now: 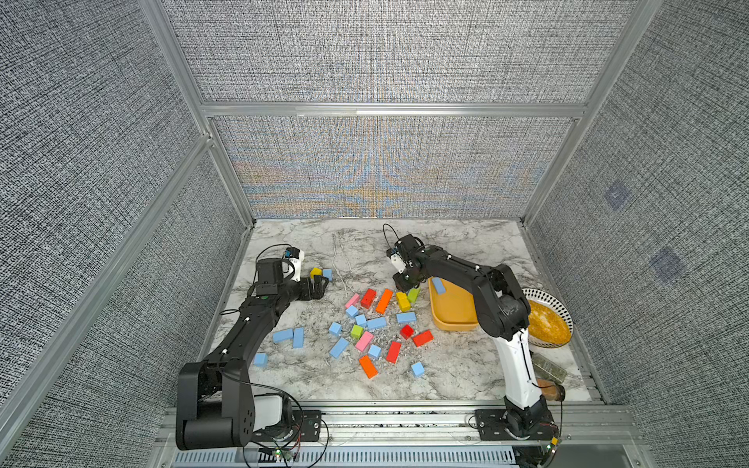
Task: Pick out the blue building blocks
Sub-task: Pick up the building block from the center of the board.
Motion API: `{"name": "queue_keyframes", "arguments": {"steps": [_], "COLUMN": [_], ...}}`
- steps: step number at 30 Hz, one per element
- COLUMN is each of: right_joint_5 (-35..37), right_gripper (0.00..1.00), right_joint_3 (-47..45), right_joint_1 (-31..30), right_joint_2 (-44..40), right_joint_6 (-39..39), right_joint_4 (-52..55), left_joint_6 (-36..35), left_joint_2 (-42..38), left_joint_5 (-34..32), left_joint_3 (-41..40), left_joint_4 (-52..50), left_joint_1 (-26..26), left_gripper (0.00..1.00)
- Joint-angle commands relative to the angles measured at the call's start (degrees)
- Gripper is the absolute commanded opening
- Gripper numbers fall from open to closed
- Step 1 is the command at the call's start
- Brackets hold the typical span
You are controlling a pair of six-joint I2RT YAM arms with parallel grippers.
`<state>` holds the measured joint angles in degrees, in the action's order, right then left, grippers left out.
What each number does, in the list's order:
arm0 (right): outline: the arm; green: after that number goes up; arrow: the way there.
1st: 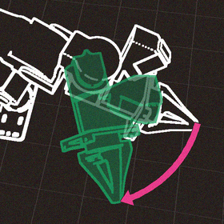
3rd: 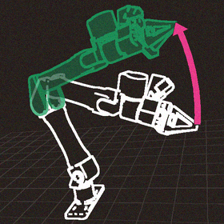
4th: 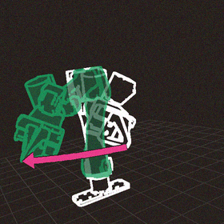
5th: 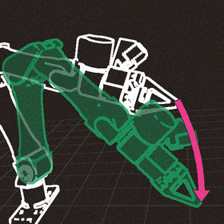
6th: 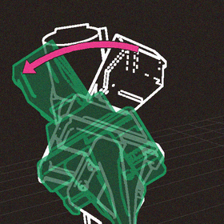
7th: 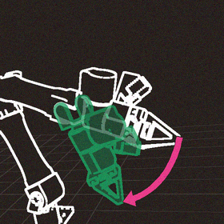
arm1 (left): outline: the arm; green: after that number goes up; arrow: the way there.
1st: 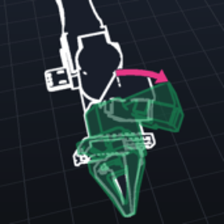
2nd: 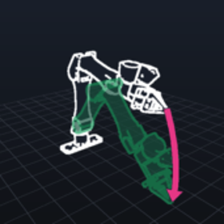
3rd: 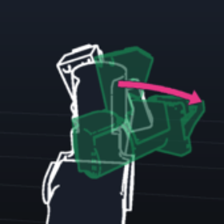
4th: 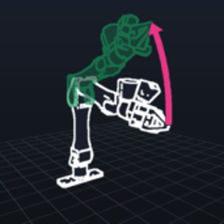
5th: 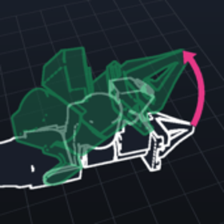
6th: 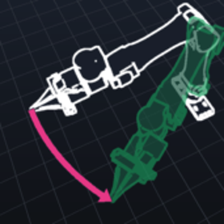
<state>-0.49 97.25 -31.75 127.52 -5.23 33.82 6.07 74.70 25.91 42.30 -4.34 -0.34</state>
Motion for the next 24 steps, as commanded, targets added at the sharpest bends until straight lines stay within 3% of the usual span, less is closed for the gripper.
{"name": "queue_keyframes", "arguments": {"steps": [1,7,14,24], "right_joint_5": [0.8,0.4,1.6,1.7], "right_gripper": [0.35,0.26,0.24,0.24], "right_joint_3": [0.4,3.1,2.7,-21.5], "right_joint_1": [0.1,0.0,1.0,11.2], "right_joint_2": [0.1,-2.3,-10.5,-26.5], "right_joint_6": [0.4,3.4,7.4,14.9], "right_joint_4": [3.0,0.5,-0.5,-4.0], "left_joint_6": [-0.3,0.0,0.7,1.6], "left_joint_2": [0.3,0.2,-0.1,1.4], "left_joint_5": [1.6,4.1,6.2,8.1], "left_joint_3": [-0.1,-0.7,-0.7,-0.4], "left_joint_4": [1.4,2.4,3.0,3.5], "left_joint_1": [0.0,-0.3,-3.4,-9.3], "left_gripper": [1.00,0.99,0.98,0.98]}}
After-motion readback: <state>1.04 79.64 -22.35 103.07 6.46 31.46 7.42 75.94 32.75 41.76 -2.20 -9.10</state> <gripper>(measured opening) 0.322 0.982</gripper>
